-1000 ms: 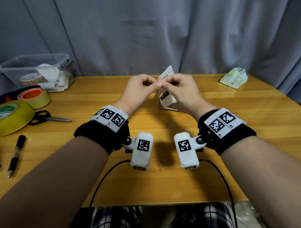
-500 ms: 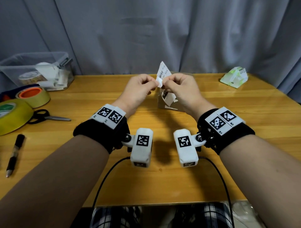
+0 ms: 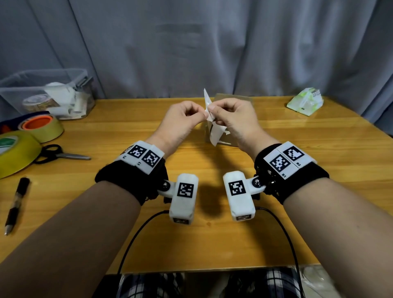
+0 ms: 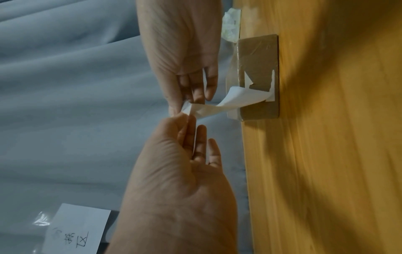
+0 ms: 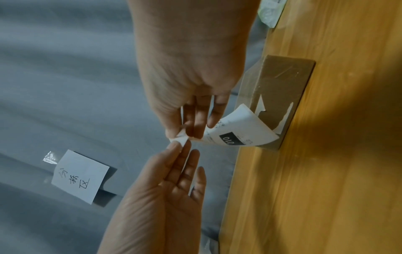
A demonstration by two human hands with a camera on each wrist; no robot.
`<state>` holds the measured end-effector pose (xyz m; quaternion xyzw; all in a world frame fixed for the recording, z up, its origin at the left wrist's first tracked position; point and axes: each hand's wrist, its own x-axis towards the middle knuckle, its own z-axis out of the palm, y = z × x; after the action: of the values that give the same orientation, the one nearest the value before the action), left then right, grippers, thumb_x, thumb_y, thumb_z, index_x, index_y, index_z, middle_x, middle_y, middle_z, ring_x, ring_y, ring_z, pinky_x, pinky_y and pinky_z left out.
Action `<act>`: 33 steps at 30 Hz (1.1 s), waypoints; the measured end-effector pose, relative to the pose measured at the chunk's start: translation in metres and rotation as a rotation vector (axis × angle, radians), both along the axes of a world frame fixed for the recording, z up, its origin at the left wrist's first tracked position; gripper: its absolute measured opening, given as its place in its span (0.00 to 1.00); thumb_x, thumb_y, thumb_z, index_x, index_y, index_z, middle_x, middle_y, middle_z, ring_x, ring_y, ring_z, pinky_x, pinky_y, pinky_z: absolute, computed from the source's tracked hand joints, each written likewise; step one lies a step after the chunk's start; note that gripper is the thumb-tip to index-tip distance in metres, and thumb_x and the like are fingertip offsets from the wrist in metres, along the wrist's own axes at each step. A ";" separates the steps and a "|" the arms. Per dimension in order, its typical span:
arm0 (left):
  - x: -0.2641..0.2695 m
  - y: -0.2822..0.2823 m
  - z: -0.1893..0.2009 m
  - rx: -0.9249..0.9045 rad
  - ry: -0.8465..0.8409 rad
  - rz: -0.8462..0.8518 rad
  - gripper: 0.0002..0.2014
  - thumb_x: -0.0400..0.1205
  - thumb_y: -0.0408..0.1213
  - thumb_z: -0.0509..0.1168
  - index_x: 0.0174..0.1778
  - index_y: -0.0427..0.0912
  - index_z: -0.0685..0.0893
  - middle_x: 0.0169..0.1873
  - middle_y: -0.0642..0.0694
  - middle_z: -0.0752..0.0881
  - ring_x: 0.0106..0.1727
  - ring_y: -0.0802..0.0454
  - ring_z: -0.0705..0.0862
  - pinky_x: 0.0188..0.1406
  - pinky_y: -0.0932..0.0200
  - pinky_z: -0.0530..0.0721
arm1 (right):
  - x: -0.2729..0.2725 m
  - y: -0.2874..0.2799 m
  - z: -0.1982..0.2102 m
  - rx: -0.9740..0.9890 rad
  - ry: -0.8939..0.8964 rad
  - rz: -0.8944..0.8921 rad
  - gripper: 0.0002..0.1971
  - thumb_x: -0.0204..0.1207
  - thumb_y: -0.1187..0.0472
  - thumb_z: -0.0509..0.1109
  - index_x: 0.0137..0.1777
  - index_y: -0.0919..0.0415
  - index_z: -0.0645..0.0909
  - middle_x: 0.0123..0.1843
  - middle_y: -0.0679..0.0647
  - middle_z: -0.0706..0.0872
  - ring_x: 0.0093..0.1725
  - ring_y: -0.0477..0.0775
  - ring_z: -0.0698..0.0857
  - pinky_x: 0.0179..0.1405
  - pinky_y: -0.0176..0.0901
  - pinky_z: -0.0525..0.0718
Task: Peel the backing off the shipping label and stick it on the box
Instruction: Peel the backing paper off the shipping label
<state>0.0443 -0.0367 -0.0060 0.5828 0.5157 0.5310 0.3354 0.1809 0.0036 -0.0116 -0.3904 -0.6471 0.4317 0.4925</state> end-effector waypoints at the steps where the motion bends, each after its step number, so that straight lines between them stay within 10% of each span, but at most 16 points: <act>1: 0.000 0.000 0.000 -0.006 0.004 0.004 0.07 0.76 0.30 0.68 0.33 0.45 0.82 0.32 0.51 0.81 0.36 0.60 0.77 0.37 0.78 0.77 | 0.000 0.001 0.000 -0.001 -0.009 -0.007 0.04 0.73 0.62 0.73 0.38 0.57 0.87 0.40 0.52 0.88 0.41 0.46 0.84 0.45 0.42 0.82; 13: 0.000 0.002 -0.004 -0.112 -0.159 0.029 0.10 0.80 0.35 0.61 0.31 0.47 0.78 0.32 0.52 0.82 0.40 0.56 0.79 0.45 0.60 0.76 | -0.007 -0.004 0.004 0.055 -0.083 0.017 0.05 0.77 0.66 0.68 0.44 0.66 0.85 0.34 0.53 0.84 0.33 0.42 0.80 0.39 0.35 0.80; 23: -0.006 0.002 0.001 0.047 -0.033 0.011 0.13 0.81 0.35 0.65 0.28 0.43 0.77 0.14 0.63 0.79 0.21 0.71 0.75 0.27 0.82 0.69 | -0.010 -0.007 0.005 0.052 -0.104 0.032 0.07 0.78 0.65 0.66 0.44 0.66 0.85 0.36 0.55 0.84 0.37 0.45 0.80 0.41 0.33 0.80; 33: -0.008 0.003 -0.006 -0.045 -0.087 0.034 0.11 0.81 0.36 0.64 0.31 0.46 0.76 0.34 0.49 0.78 0.35 0.61 0.74 0.29 0.82 0.71 | -0.011 -0.006 -0.001 -0.129 0.030 -0.005 0.11 0.76 0.68 0.66 0.35 0.56 0.83 0.18 0.39 0.80 0.26 0.41 0.75 0.34 0.34 0.75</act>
<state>0.0358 -0.0332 -0.0115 0.5427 0.5221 0.5499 0.3614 0.1701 -0.0026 -0.0125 -0.4163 -0.6094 0.4773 0.4769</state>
